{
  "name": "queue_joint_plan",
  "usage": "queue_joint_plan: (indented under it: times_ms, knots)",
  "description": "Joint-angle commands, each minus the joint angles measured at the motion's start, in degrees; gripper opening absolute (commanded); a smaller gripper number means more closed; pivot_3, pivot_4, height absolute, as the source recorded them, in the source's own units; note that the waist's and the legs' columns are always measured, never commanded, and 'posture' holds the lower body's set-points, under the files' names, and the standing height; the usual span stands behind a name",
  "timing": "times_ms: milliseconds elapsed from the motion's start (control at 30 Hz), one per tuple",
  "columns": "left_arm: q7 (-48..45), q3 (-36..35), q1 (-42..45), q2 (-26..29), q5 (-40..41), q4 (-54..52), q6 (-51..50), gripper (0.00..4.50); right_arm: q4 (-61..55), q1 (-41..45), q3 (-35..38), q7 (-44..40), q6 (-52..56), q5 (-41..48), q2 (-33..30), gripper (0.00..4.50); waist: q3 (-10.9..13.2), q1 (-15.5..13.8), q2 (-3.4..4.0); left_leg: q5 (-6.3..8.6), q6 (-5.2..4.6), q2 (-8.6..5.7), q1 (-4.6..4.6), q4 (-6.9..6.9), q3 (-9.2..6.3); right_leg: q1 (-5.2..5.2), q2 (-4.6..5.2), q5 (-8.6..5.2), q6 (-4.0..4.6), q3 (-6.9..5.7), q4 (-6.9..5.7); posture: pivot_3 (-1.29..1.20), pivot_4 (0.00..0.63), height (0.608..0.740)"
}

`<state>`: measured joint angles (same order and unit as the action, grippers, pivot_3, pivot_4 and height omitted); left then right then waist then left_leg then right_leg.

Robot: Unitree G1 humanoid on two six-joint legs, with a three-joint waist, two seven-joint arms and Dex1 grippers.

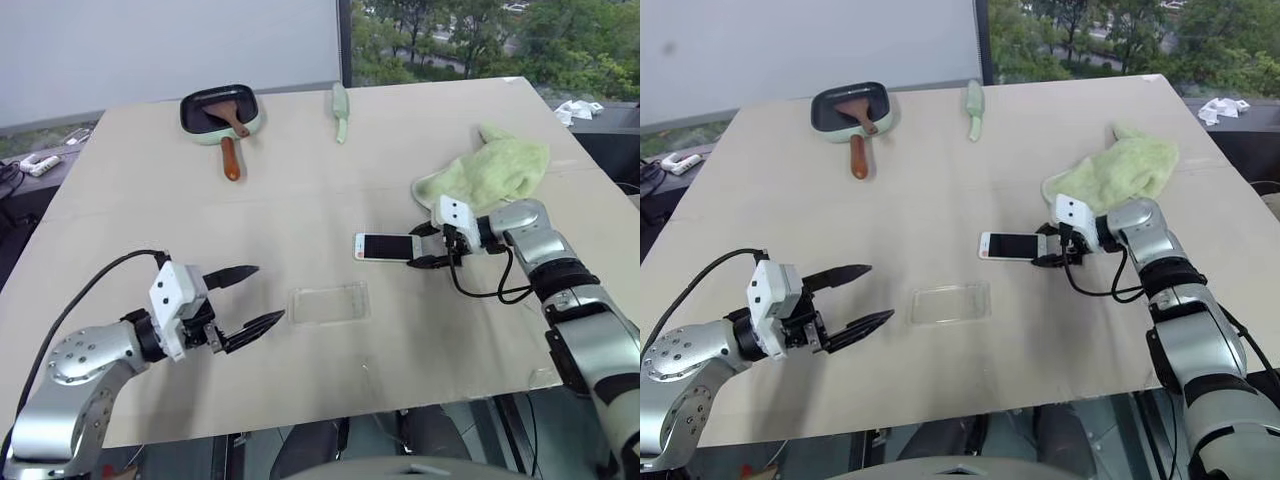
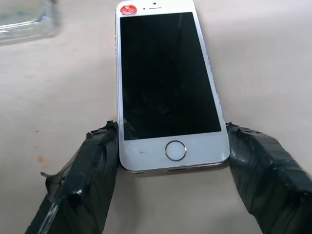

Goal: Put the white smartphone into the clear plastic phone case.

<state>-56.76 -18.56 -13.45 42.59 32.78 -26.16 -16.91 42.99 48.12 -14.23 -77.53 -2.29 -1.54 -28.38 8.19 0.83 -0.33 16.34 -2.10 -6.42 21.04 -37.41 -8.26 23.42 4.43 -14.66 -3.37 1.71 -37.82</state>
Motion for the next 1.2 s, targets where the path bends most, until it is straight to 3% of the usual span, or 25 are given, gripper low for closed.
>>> queue_joint_plan:
  times_ms: [33, 167, 400, 667, 767, 833, 1033, 1200]
  knots:
    - [-1.91, -2.47, 0.61, -1.67, 7.79, 0.66, -2.02, 4.50, -17.08, -3.15, 0.77, -2.96, 9.26, 4.11, -2.15, 3.01, 0.02, 0.00, 0.03, 0.00, 0.00, 0.00, 0.20, 0.00, 0.00, 0.21, 0.00, 0.00, 0.00, 0.01, 0.00, 0.00, 0.150, 0.740]
    - [-7.83, -1.51, 0.30, 0.91, 5.33, 5.71, 0.07, 4.50, -29.36, -6.37, -0.40, -3.88, 16.97, 5.43, -3.95, 3.01, 0.04, 0.33, 0.05, -0.04, 0.05, 0.03, 0.77, -0.09, -0.03, 0.78, 0.00, 0.01, 0.00, -0.07, -0.05, 0.00, 0.150, 0.740]
    - [-13.19, 3.73, 11.77, 2.89, 0.84, 16.17, 3.54, 4.50, -45.42, -8.91, -4.14, -2.72, 27.90, 6.39, -5.76, 3.01, 0.07, -0.45, 0.06, -0.04, 0.06, 0.01, 0.77, -0.11, -0.11, 0.69, 0.06, 0.01, 0.00, -0.23, -0.02, 0.00, 0.150, 0.740]
    - [-17.04, 11.32, 19.30, 1.73, -4.03, 21.25, 7.56, 4.50, -52.06, -10.55, -8.64, 2.15, 30.07, 2.33, -7.68, 3.01, 0.08, 0.19, 0.02, -0.05, 0.06, 0.00, 0.85, -0.11, -0.10, 0.78, 0.07, 0.02, 0.00, -0.34, 0.05, 0.00, 0.150, 0.740]
    - [-18.22, 13.13, 21.20, 0.99, -4.77, 22.50, 9.02, 3.79, -53.63, -10.63, -9.27, 3.43, 32.07, 2.25, -7.21, 3.01, 0.08, 0.08, 0.02, -0.05, 0.07, 0.01, 0.84, -0.12, -0.11, 0.78, 0.06, 0.02, 0.00, -0.34, 0.00, 0.00, 0.150, 0.740]
    - [-18.56, 13.78, 21.98, 0.70, -5.34, 23.22, 9.80, 2.99, -54.22, -10.65, -9.66, 4.00, 32.79, 2.33, -7.26, 3.01, 0.07, 0.04, 0.02, -0.06, 0.08, 0.01, 0.84, -0.16, -0.12, 0.77, 0.06, 0.02, 0.01, -0.34, -0.03, 0.00, 0.150, 0.740]
    - [-20.43, 16.81, 24.30, 0.50, -8.23, 24.54, 13.35, 0.02, -56.75, -10.52, -11.23, 4.80, 35.67, 2.61, -7.28, 3.01, 0.07, 0.00, 0.02, -0.06, 0.08, 0.01, 0.85, -0.23, -0.13, 0.76, 0.07, 0.02, 0.00, -0.35, -0.04, 0.00, 0.150, 0.740]
    - [-21.22, 18.92, 26.01, 0.23, -10.05, 25.15, 14.93, 0.02, -58.76, -9.60, -13.28, 4.82, 39.45, 2.32, -7.78, 3.01, 0.08, 0.03, 0.01, -0.06, 0.07, 0.01, 0.87, -0.25, -0.13, 0.76, 0.07, 0.02, 0.00, -0.36, -0.05, 0.00, 0.150, 0.740]
